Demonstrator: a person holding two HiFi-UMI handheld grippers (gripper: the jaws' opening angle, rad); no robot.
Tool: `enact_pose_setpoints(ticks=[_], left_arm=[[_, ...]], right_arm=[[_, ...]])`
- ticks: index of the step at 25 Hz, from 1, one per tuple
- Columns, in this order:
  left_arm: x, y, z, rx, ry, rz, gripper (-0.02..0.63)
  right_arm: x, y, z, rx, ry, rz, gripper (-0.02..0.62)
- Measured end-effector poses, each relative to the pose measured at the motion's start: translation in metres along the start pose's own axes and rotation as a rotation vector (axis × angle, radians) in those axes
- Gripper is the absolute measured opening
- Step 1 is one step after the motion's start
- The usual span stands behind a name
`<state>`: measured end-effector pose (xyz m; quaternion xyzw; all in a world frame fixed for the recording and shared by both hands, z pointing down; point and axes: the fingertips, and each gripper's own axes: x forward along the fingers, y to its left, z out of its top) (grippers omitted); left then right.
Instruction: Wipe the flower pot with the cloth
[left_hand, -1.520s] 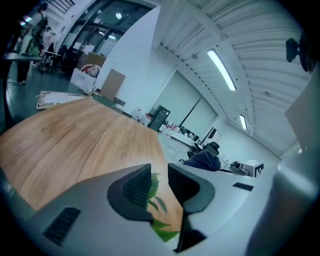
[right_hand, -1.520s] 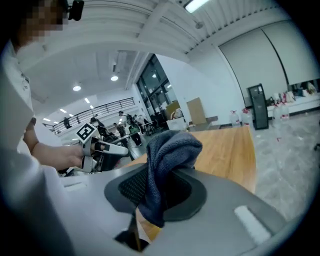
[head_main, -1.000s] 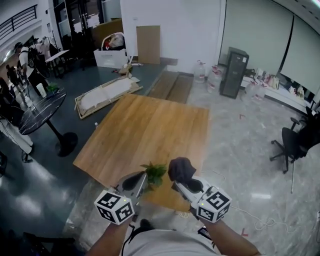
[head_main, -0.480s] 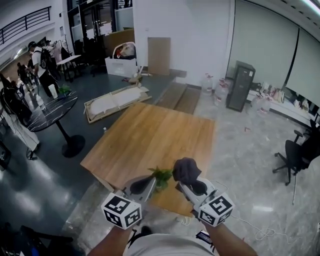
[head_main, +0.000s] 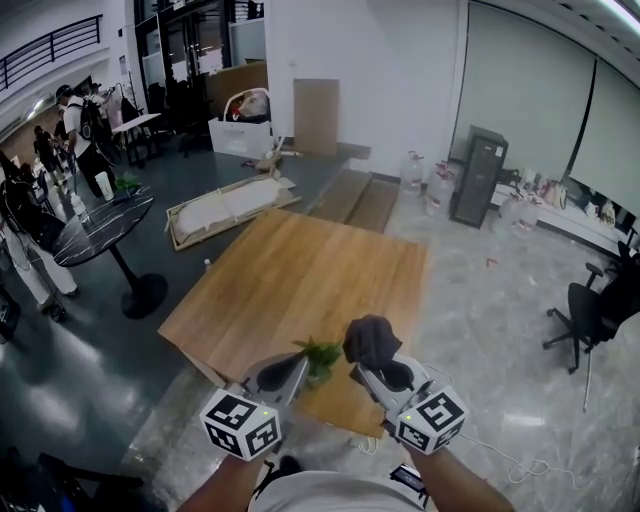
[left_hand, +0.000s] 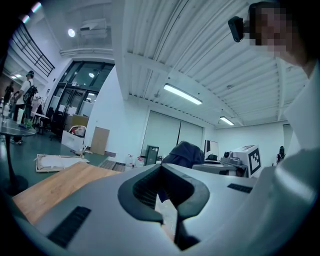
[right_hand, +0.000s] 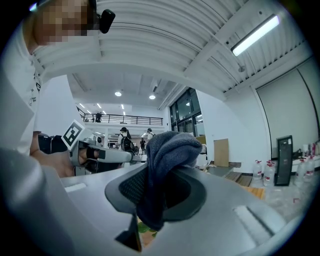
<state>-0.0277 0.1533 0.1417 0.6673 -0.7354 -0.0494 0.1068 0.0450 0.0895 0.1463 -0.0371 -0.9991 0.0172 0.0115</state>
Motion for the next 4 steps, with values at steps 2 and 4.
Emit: enact_pose_setpoints(ticks=[2,4], left_arm=[[0.0017,-0.0002,0.0012,-0.003,-0.001,-0.002,0.006],[0.0052,-0.0015,0.0021,-0.005,-0.003,-0.005,0.006]], right_arm=[[-0.0014,-0.0025,0.0022,0.004,-0.001,-0.002,0.067],[-0.0035,-0.0062,0.0042,0.010,-0.003,-0.002,0.067]])
